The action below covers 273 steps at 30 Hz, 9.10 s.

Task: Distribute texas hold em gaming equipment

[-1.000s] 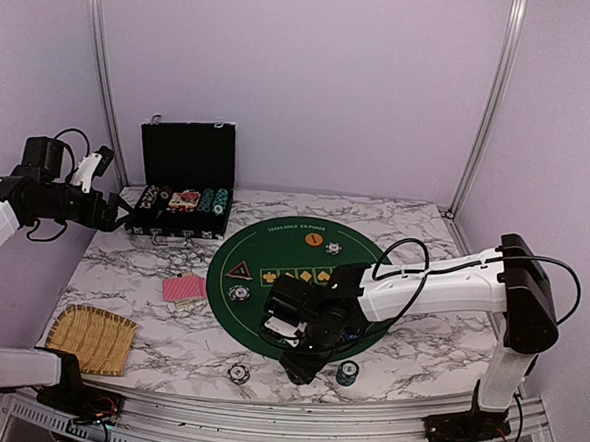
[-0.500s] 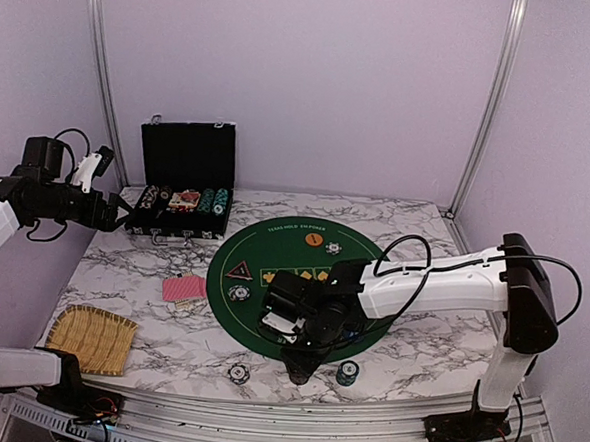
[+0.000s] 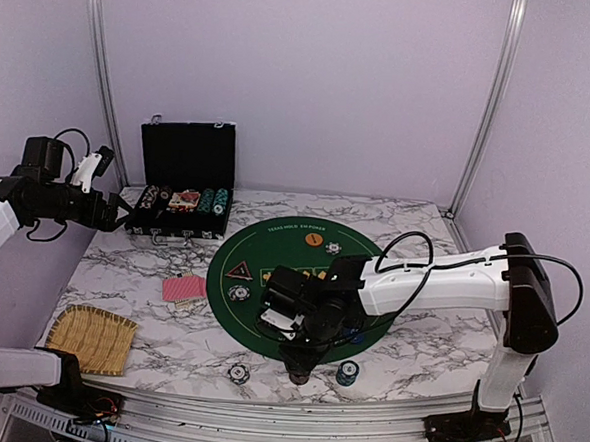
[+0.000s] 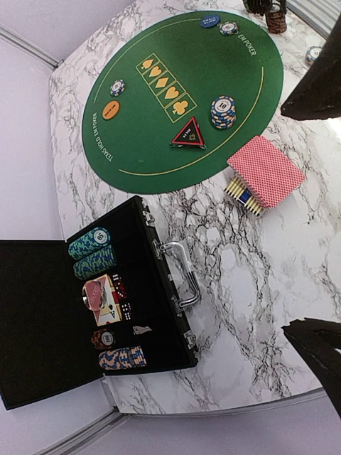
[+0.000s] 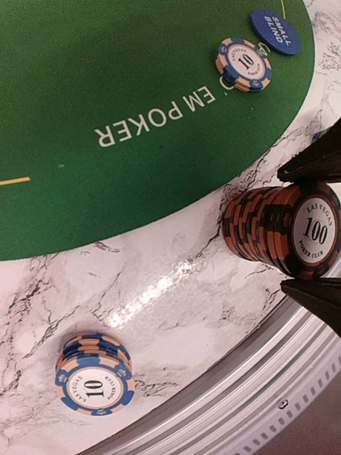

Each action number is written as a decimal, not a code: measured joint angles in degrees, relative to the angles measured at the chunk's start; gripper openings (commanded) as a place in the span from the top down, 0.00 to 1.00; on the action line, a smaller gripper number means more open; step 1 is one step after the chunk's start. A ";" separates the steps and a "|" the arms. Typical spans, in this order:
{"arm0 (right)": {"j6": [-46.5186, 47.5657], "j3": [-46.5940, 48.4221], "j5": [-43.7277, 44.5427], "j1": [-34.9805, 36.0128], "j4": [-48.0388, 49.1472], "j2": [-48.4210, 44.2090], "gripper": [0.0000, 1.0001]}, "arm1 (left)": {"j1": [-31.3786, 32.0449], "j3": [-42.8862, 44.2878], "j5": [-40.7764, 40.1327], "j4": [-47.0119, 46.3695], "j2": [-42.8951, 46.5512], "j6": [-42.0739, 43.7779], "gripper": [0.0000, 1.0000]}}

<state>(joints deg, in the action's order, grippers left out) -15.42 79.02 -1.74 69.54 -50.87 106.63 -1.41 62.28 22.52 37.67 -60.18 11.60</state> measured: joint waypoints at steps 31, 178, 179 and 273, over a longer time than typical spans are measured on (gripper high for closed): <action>4.72 42.03 1.29 -9.64 -1.57 32.92 0.83 | 0.00 0.00 0.00 0.02 0.22 0.02 0.01; 6.27 46.01 4.59 -32.92 -0.48 33.11 0.80 | 0.00 0.66 1.22 0.50 0.37 0.24 0.01; 6.25 46.07 4.52 -32.92 -0.20 33.59 0.80 | 0.00 0.66 1.22 0.52 0.37 0.24 0.01; -8.57 -5.53 5.90 3.30 6.40 -0.68 0.24 | -0.02 0.68 2.51 1.31 1.29 0.24 0.01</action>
<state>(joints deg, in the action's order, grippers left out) -23.99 73.49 4.16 72.84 -44.47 105.95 -1.43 62.96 25.04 38.98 -58.89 11.84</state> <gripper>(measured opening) 0.772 0.989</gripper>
